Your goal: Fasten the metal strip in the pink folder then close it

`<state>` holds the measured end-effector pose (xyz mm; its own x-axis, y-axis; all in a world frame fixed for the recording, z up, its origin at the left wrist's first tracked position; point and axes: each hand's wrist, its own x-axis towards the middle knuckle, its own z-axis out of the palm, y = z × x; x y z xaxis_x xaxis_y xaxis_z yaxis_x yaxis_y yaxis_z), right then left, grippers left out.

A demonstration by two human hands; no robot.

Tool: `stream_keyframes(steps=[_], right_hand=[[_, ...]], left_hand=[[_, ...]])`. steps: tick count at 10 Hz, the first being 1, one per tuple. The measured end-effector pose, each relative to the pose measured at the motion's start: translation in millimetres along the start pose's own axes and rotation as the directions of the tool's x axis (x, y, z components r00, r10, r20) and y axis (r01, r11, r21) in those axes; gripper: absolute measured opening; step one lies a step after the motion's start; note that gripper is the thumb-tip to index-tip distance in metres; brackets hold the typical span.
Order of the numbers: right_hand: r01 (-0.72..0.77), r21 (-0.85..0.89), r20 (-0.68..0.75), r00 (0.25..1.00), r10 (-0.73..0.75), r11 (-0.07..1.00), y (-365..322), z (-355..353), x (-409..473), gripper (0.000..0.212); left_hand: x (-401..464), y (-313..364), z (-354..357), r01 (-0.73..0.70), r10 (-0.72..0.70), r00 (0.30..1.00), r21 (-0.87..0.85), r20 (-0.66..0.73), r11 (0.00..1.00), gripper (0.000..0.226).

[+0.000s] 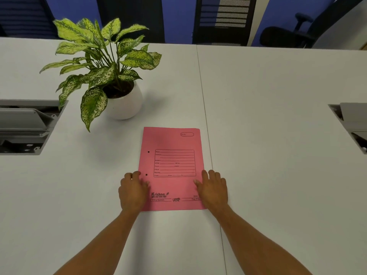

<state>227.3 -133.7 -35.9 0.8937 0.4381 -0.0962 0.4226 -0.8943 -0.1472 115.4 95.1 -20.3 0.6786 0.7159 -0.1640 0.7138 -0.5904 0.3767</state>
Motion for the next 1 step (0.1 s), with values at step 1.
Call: stream_keyframes(steps=[1], right_hand=[[-0.038, 0.054, 0.04, 0.999, 0.036, 0.998, 9.2, -1.0, -16.6, 0.065]], left_hand=[[-16.3, 6.7, 4.3, -0.095, 0.095, 0.995, -0.006, 0.009, 0.995, 0.042]])
